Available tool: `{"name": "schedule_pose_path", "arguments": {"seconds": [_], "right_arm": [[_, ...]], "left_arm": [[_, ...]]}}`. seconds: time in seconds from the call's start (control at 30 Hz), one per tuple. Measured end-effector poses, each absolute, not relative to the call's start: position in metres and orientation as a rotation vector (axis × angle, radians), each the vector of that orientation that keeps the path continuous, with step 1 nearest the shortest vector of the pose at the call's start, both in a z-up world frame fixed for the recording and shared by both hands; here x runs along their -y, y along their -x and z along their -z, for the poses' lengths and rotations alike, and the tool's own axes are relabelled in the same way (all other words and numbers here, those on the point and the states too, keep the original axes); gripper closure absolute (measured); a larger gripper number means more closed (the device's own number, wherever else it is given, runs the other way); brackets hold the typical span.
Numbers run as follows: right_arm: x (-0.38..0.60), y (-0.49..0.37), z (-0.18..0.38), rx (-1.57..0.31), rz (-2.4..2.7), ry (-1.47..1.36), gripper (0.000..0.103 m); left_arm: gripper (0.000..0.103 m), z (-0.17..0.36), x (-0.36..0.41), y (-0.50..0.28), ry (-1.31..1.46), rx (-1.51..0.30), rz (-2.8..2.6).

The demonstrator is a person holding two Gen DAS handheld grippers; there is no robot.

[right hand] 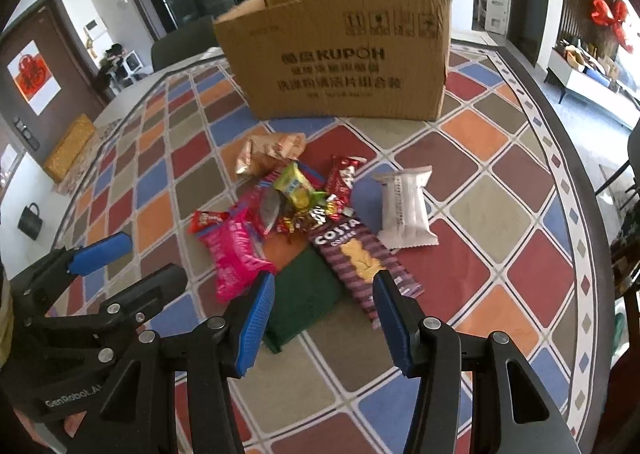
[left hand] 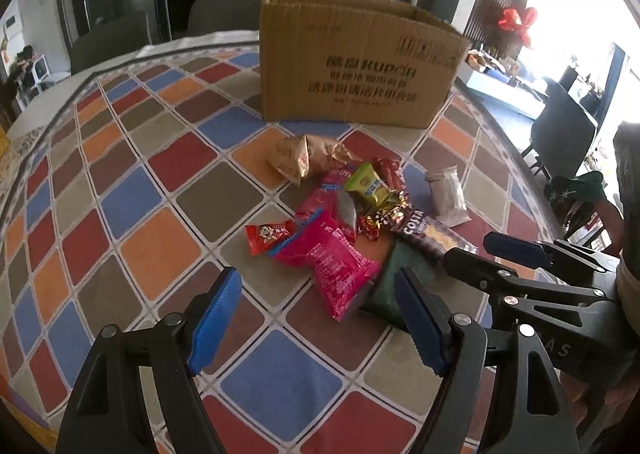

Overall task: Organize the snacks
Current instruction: 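Move the right gripper down to the COSTA coffee biscuit pack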

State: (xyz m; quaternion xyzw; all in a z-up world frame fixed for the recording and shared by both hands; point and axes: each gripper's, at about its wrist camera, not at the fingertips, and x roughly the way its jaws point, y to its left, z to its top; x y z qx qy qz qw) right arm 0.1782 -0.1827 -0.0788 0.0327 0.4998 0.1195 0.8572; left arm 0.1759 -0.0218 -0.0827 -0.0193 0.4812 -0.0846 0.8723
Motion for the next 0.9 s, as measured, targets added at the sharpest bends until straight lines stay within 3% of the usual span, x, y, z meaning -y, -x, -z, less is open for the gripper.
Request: {"name": "schedule_pose_path", "arguments": {"seconds": [0.9], "right_arm": [[0.185, -0.230, 0.127, -1.174, -0.297, 0.019, 0.051]], "left_arm": [[0.032, 0.127, 0.035, -0.223, 0.046, -1.099, 0.156]]}}
